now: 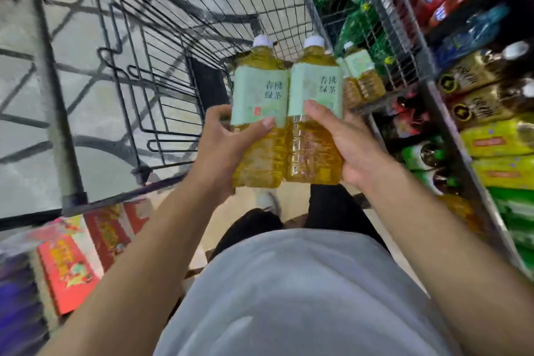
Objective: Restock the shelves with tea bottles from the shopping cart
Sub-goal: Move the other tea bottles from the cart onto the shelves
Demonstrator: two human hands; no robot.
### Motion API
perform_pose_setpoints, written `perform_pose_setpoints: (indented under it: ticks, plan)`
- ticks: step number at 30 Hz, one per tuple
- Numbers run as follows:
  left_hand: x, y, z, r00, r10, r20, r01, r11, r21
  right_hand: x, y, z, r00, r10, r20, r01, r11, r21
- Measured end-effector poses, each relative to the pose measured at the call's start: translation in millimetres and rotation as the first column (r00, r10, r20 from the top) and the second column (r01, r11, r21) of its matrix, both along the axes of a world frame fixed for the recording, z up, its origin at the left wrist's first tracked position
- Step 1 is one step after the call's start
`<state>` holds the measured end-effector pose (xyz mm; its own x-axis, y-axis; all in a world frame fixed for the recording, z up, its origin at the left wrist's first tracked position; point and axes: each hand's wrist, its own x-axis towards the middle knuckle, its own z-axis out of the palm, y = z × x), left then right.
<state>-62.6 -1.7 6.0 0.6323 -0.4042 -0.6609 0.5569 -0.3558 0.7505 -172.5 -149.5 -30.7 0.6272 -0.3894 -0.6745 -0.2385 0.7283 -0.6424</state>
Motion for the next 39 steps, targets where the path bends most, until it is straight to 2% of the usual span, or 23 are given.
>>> perform_pose_setpoints:
  ticks: [5, 8, 13, 18, 28, 31, 39]
  plan:
    - [-20, 44, 2, 0.989, -0.147, 0.0, 0.147, 0.989, 0.031, -46, 67, 0, 0.983, -0.183, -0.02, 0.183, 0.983, -0.001]
    - [-41, 52, 4, 0.97, -0.244, -0.016, 0.245, 0.969, 0.026, -82, 94, 4, 0.966, -0.254, -0.05, 0.251, 0.966, -0.056]
    - [-90, 46, 9, 0.919, -0.391, -0.05, 0.39, 0.92, -0.036, -150, 112, 17, 0.923, -0.377, -0.082, 0.37, 0.925, -0.082]
    - [-150, 28, 21, 0.842, -0.539, 0.019, 0.539, 0.84, -0.065, -223, 120, 31, 0.859, -0.51, -0.026, 0.506, 0.856, -0.104]
    - [-352, 28, 39, 0.633, -0.767, 0.107, 0.774, 0.623, -0.113, -429, 172, 48, 0.68, -0.733, 0.02, 0.73, 0.674, -0.112]
    - [-411, 34, 37, 0.573, -0.815, 0.082, 0.818, 0.563, -0.119, -486, 192, 50, 0.623, -0.782, 0.023, 0.778, 0.616, -0.125]
    - [-514, 22, 36, 0.372, -0.921, 0.115, 0.927, 0.361, -0.107, -588, 223, 60, 0.482, -0.874, 0.058, 0.861, 0.461, -0.215]
